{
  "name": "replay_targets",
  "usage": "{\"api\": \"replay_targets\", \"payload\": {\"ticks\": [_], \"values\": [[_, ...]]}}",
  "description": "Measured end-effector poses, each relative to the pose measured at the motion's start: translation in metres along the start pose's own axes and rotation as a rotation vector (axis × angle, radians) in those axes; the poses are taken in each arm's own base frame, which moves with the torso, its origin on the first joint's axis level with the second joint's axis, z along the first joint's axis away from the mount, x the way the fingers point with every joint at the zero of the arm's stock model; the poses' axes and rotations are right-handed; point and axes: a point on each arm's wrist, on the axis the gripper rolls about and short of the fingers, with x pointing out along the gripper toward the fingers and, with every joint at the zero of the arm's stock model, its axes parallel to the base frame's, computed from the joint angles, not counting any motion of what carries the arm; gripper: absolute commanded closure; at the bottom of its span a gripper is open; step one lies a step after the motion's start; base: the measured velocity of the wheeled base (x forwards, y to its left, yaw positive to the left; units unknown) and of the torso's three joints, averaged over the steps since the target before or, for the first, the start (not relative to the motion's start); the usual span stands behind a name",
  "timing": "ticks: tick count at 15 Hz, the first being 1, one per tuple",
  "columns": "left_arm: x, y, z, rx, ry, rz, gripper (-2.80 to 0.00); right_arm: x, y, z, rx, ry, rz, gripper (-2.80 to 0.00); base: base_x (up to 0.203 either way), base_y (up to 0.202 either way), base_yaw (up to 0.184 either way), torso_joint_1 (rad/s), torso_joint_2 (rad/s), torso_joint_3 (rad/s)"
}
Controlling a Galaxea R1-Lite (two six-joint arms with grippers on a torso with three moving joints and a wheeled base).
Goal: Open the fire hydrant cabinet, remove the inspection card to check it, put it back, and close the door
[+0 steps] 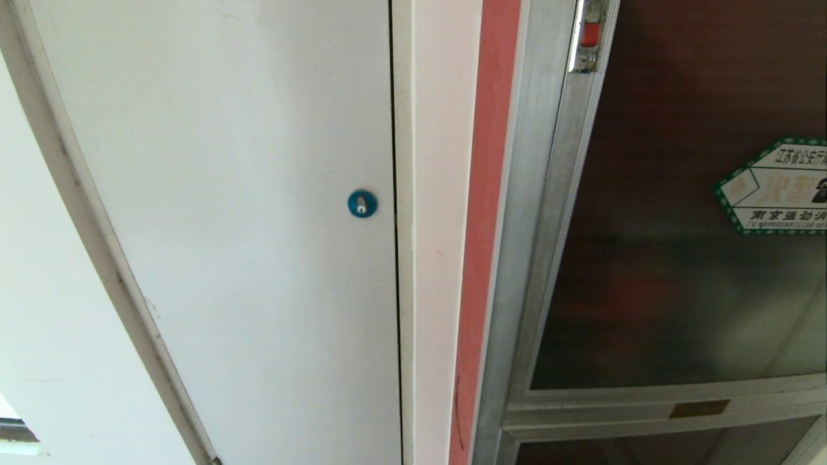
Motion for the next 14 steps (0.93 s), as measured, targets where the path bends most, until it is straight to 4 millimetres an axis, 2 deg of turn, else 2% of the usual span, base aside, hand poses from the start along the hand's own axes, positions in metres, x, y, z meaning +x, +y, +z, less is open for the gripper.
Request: {"api": "replay_targets", "payload": {"ticks": [2,4,6,8,11,14], "values": [[0.000,0.000,0.000,0.000,0.000,0.000,0.00,-0.010,0.000,-0.033,-0.017,0.049,-0.011,0.00,0.000,0.000,0.000,0.000,0.00,0.000],[0.000,0.000,0.000,0.000,0.000,0.000,0.00,-0.016,-0.002,-0.076,-0.030,0.129,-0.009,0.00,0.000,0.000,0.000,0.000,0.00,0.000],[0.000,0.000,0.000,0.000,0.000,0.000,0.00,-0.017,-0.005,-0.122,-0.058,0.203,-0.005,0.00,0.000,0.000,0.000,0.000,0.00,0.000],[0.000,0.000,0.000,0.000,0.000,0.000,0.00,-0.015,-0.007,-0.156,-0.088,0.203,0.000,0.00,0.000,0.000,0.000,0.000,0.00,0.000],[0.000,0.000,0.000,0.000,0.000,0.000,0.00,-0.013,-0.009,-0.187,-0.131,0.187,0.004,0.00,0.000,0.000,0.000,0.000,0.00,0.000],[0.000,0.000,0.000,0.000,0.000,0.000,0.00,-0.013,-0.011,-0.207,-0.137,0.228,-0.019,0.00,0.000,0.000,0.000,0.000,0.00,0.000]]}}
